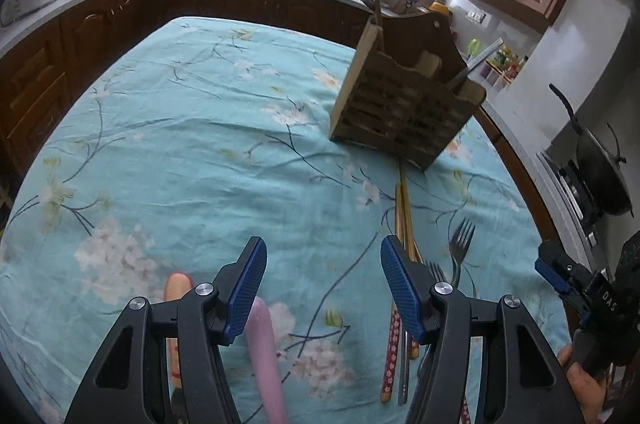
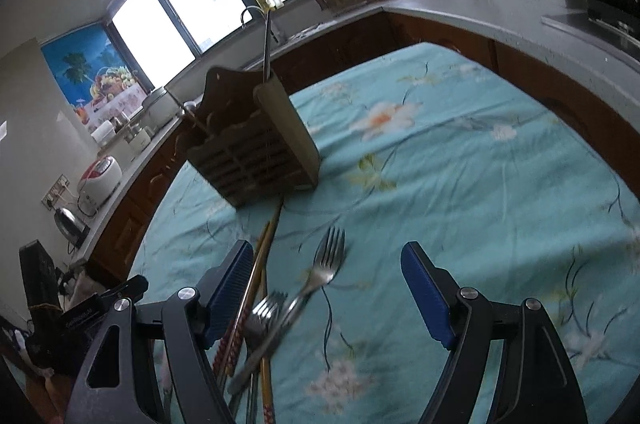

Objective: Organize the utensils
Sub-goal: 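Move both tools back toward the chopsticks and forks on the table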

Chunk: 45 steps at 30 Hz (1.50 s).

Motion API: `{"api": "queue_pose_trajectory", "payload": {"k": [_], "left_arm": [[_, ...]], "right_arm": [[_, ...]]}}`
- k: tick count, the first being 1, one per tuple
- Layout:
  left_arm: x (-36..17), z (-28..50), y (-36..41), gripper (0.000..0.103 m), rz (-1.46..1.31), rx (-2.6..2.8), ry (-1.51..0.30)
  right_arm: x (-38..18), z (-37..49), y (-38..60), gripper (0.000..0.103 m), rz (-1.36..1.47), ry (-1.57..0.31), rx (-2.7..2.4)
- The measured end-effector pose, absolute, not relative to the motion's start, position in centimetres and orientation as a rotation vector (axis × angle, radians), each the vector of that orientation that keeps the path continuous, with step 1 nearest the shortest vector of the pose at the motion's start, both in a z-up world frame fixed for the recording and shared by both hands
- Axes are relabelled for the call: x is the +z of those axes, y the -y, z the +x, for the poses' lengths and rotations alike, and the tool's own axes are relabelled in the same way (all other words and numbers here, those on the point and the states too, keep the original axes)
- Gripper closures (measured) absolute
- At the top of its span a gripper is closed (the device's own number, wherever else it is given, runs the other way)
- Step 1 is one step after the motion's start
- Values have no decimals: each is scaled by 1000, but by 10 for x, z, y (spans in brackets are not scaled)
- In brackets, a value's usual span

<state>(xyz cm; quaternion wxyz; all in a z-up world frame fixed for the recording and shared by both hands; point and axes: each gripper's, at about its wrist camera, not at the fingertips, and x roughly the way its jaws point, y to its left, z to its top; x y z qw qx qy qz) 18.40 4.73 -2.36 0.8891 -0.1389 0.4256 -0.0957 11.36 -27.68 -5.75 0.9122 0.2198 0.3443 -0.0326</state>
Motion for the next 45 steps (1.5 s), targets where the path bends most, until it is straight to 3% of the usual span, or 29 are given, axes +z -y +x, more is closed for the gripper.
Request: {"api": "queue_pose_trajectory", "payload": {"k": [19, 27, 35, 40, 42, 45], "left_arm": [[-56, 256, 16, 45, -146, -325, -1031], [-82, 293, 42, 49, -60, -308, -1087], [-84, 292, 40, 49, 12, -305, -1060], [-81, 296, 34, 49, 8, -307, -1081], [-80, 302, 36, 51, 1, -305, -1085], [-81, 312, 42, 51, -7, -316, -1087]], "right_arm": [[-80, 134, 280, 25, 462, -771, -70], [-85, 147, 284, 25, 466, -787, -51], [-90, 166, 285, 26, 445, -804, -50], [-95, 176, 278, 36, 399, -831, -33], [-98, 181, 276, 45, 383, -847, -31], [-105, 189, 274, 48, 360, -879, -33]]}}
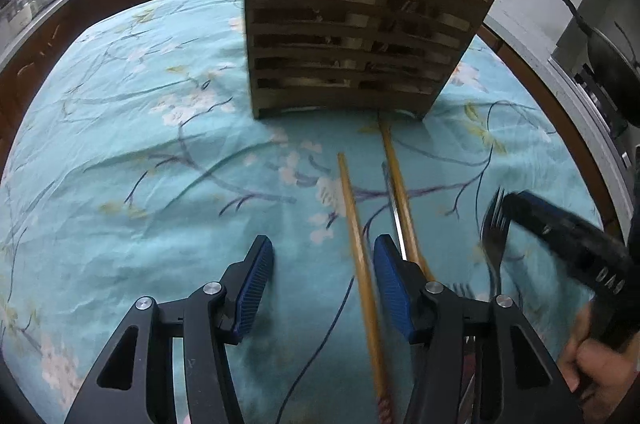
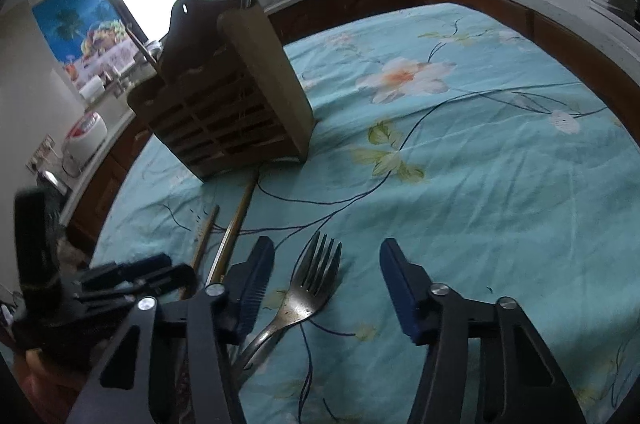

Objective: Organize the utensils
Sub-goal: 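Move both tools back toward the chopsticks and forks on the table, then grasp a wooden chopstick with the left tool while the right tool grasps a fork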

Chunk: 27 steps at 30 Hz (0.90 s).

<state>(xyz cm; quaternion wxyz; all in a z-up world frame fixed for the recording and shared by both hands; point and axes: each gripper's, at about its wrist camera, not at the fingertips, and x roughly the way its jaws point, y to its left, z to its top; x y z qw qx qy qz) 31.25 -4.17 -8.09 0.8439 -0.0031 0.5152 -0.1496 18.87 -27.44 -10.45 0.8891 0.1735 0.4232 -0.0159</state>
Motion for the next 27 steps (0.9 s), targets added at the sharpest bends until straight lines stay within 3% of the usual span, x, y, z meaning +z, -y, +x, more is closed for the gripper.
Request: {"api": "queue_pose_trajectory", "payload": {"k": [5, 7, 8, 11, 13, 15, 17, 27], "left_arm": [[-83, 330, 57, 52, 25, -328, -1080], [-87, 336, 62, 68, 44, -326, -1089], [-88, 338, 64, 71, 63, -315, -1080], [-91, 340, 71, 76, 107, -315, -1054], [-92, 339, 73, 92, 127, -318, -1052], [-92, 338, 71, 97, 110, -338, -1058], [-88, 334, 63, 99, 76, -345, -1055], [-33, 283, 18, 99, -111, -375, -916]], "right_arm": [[-112, 198, 273, 62, 336, -909, -35], [-113, 201, 273, 73, 330, -918, -31], [-113, 202, 273, 78, 337, -922, -20], [-113, 202, 270, 80, 327, -931, -10], [-112, 201, 270, 84, 333, -933, 0], [-110, 200, 269, 91, 331, -928, 4], [-105, 198, 268, 99, 331, -915, 16], [-57, 175, 253, 101, 299, -811, 53]]}}
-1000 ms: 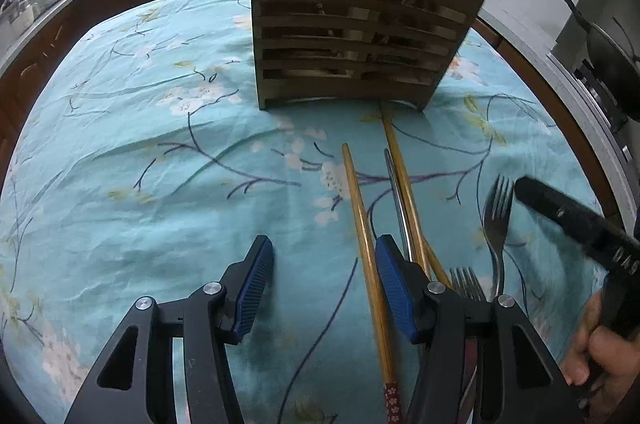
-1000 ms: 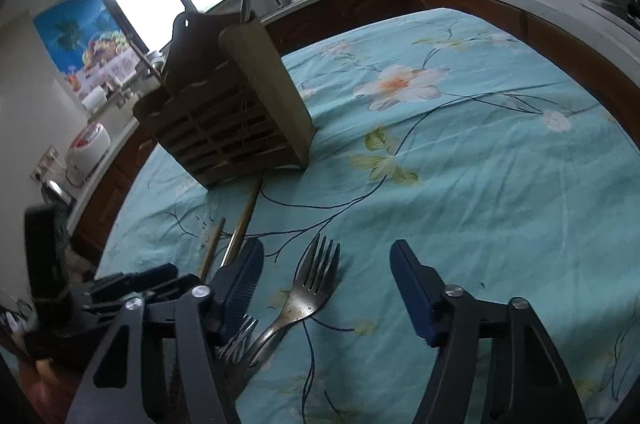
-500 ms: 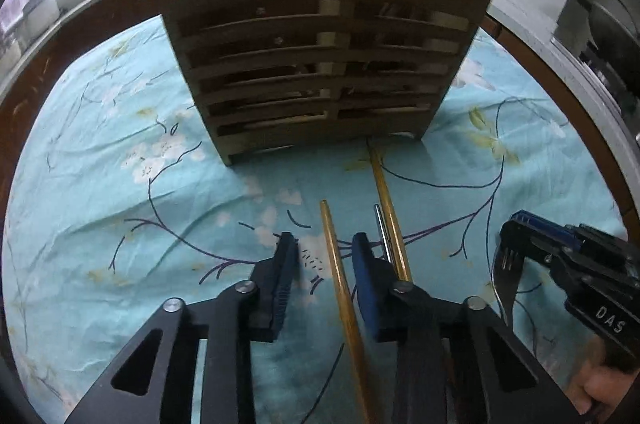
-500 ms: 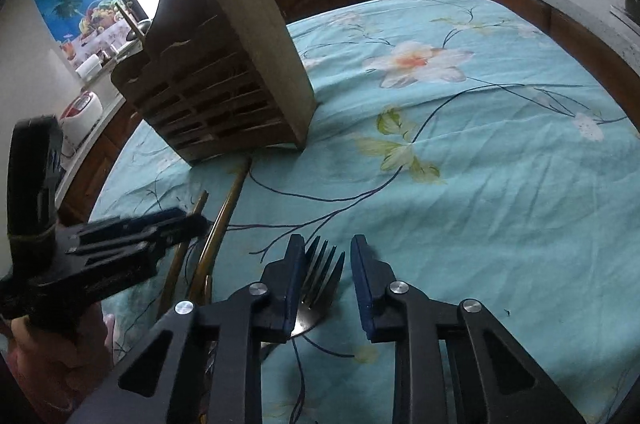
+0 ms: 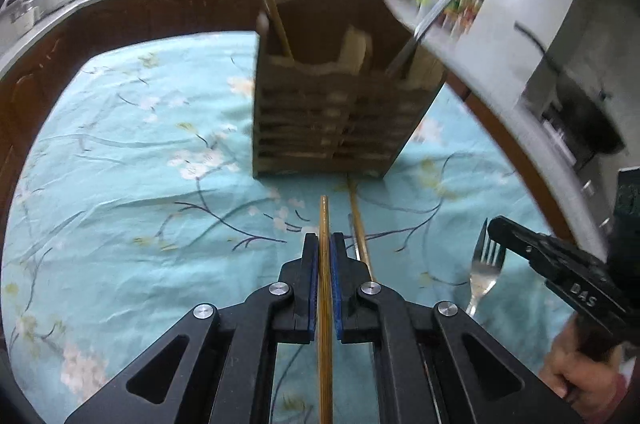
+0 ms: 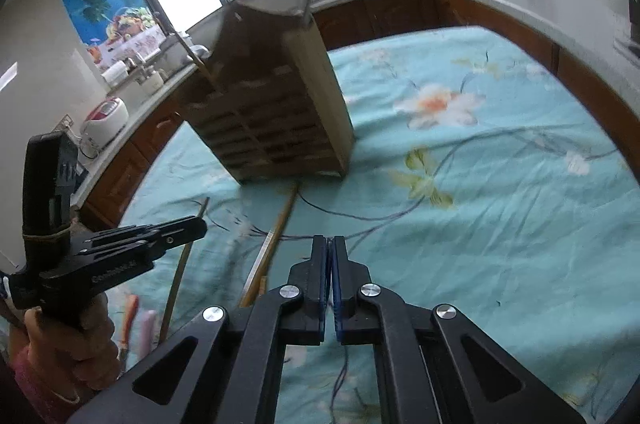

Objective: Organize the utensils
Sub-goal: 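Grasp a wooden chopstick with the left tool while the right tool grasps a fork, then lift the chopstick and fork and carry both over the wooden holder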

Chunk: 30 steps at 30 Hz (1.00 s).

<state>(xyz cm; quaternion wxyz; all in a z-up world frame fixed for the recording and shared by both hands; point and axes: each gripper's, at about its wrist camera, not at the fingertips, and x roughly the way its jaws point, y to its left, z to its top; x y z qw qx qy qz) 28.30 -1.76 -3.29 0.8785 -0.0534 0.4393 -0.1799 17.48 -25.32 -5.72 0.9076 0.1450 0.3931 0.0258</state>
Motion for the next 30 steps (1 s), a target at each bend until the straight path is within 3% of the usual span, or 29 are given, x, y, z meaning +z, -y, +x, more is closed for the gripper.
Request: {"api": "queue_pose_trajectory", "payload": {"k": [12, 30], "left_arm": [[27, 208, -43, 99, -232, -343, -753], [40, 200, -62, 99, -279, -328, -685]], "right_arm": [[-1, 151, 244, 101, 195, -657, 11], [41, 152, 228, 101, 124, -539, 10]]}}
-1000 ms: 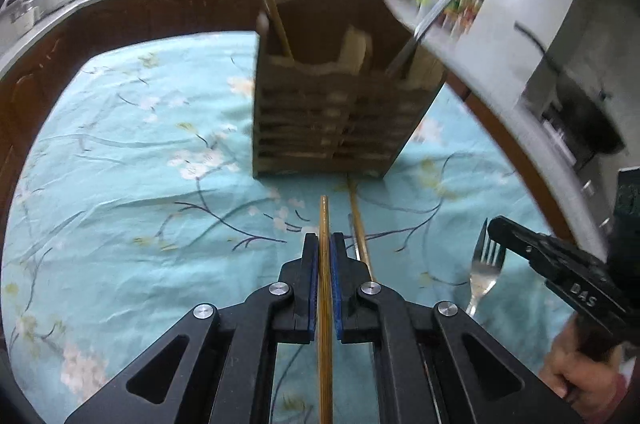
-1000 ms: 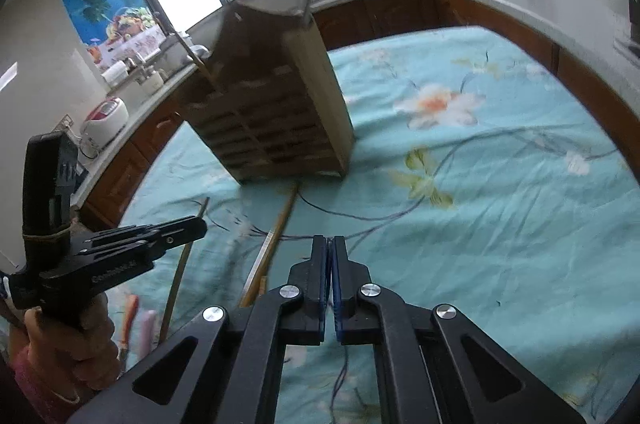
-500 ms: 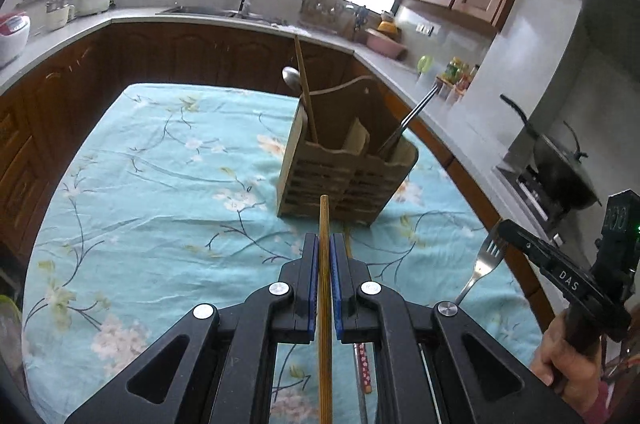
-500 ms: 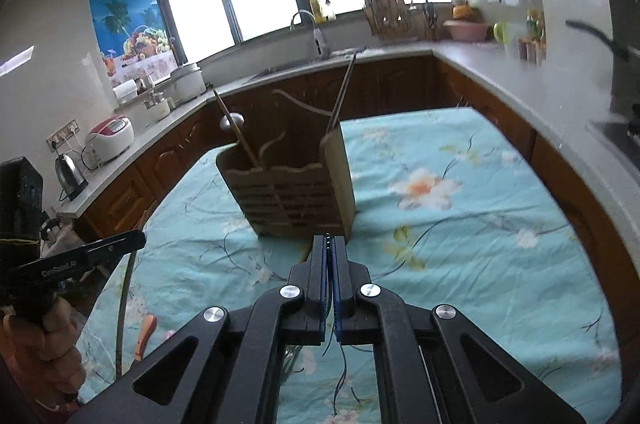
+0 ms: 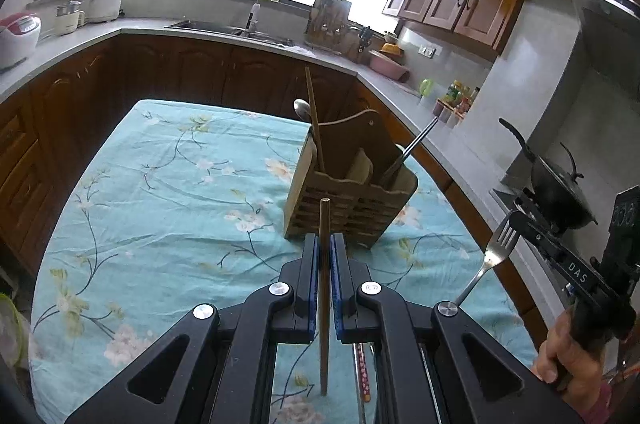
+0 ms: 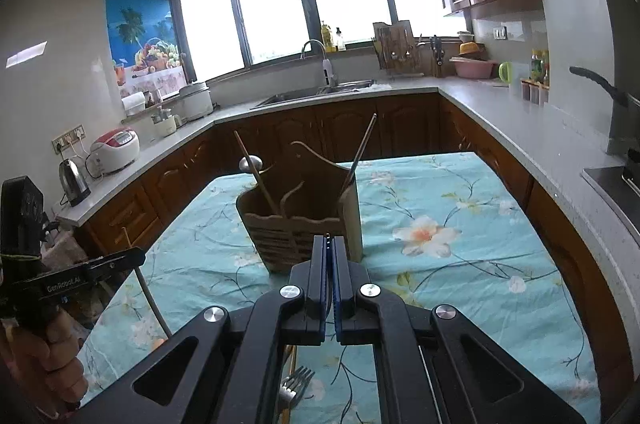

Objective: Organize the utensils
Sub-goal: 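Lift the chopstick and fork and carry both over the wooden holder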

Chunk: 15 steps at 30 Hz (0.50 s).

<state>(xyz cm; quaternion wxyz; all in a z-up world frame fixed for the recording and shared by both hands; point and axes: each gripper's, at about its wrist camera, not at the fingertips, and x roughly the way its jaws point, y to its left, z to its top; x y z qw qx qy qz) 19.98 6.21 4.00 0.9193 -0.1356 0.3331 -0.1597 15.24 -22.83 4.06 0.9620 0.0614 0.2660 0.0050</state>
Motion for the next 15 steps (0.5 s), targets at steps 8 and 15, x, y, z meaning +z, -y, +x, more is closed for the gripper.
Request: {"api": "queue_pose_trajectory", "payload": {"k": [8, 15], "left_arm": [[53, 205, -71, 99, -298, -285, -701], [78, 220, -74, 99, -335, -268, -574]], "right_arm": [[49, 156, 232, 101, 116, -495, -10], [70, 167, 238, 101, 86, -406, -60]]}}
